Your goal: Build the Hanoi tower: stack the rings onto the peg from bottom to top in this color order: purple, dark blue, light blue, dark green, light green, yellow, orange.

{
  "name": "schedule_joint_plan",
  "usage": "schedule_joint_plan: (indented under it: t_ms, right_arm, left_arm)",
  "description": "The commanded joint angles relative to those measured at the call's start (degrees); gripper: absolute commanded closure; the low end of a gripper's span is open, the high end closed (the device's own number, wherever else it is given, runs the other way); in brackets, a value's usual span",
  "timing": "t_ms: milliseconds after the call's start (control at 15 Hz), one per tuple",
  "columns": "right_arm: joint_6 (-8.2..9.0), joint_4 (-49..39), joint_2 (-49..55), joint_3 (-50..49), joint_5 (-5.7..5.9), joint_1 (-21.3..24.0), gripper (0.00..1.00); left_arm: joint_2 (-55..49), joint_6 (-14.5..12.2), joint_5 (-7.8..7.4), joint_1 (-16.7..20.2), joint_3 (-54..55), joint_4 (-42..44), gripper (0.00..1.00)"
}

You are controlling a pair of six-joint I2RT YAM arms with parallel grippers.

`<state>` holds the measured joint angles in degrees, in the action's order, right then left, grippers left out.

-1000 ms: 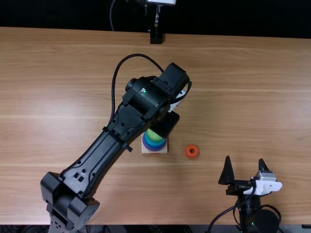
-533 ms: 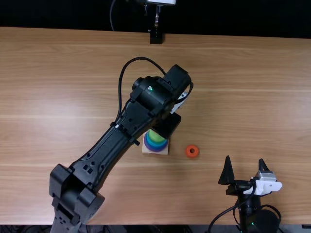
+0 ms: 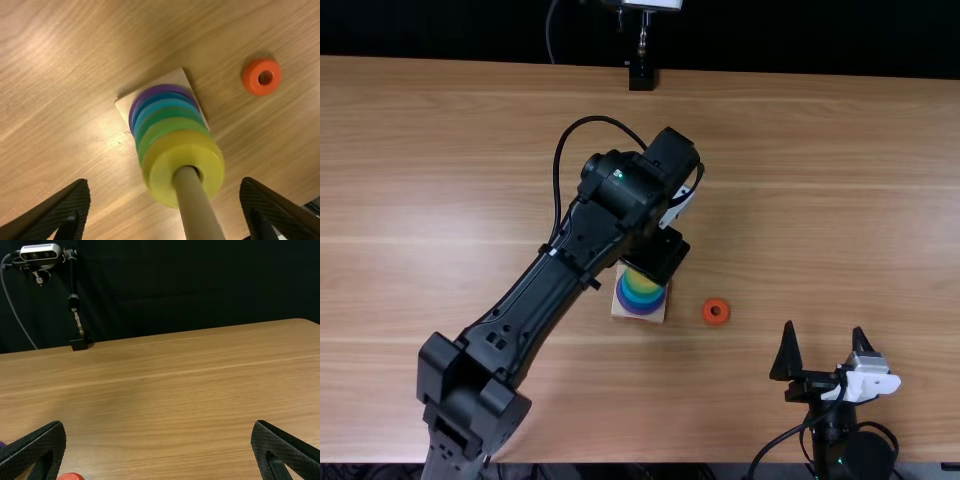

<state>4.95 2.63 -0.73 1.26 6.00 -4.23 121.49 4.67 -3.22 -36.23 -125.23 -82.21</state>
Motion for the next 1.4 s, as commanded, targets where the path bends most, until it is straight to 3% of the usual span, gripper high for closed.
schedule_joint_plan:
  t_ms: [0,267,333,467,600,733,800,933,1200,1333]
  right_arm:
    - [0.01,-0.3,0.7,-0.4,0.12,0.2,0.00]
    - [0.01,-0.3,0.7,-0.4,0.12,0.2,0.00]
    - [0.01,-0.3,0.7,-0.4,0.12,0.2,0.00]
    - [0.01,-0.3,0.7,-0.4,0.12,0.2,0.00]
    - [0.01,-0.1,0.7,-0.4,0.12,0.2,0.00]
    - [0.01,-0.3,0.7,-0.4,0.12,0.2,0.00]
    - [0.01,-0.1,0.7,-0.4,0.12,0.2,0.00]
    - [0.01,-0.3,0.7,-0.4,0.12,0.2,0.00]
    - [0.01,-0.3,0.7,-0.4,0.12,0.2,0.00]
    - [0.01,-0.3,0.7,-0.4,0.12,0.1,0.00]
  left_arm:
    - [-0.2,-0.3,-0.26,1.1,-6.0,0.3,0.00]
    - [-6.6,-0.2,-0.26,5.7,-9.0,6.4,0.00]
    - [-9.8,0.0,0.38,7.9,-7.1,9.7,0.00]
    - [-20.9,0.2,0.38,12.8,9.0,18.4,0.00]
    - [-34.4,0.1,0.38,18.6,30.0,37.4,0.00]
    - [-47.8,-0.1,0.80,22.8,51.4,58.9,0.00]
    - [-53.9,-0.2,1.01,24.5,60.3,65.8,0.00]
    - [-68.0,-0.4,2.49,27.4,77.5,73.0,0.00]
    - [-91.5,-0.6,1.85,30.0,104.0,85.4,0.00]
    - [-100.4,-0.7,1.64,30.1,112.6,87.3,0.00]
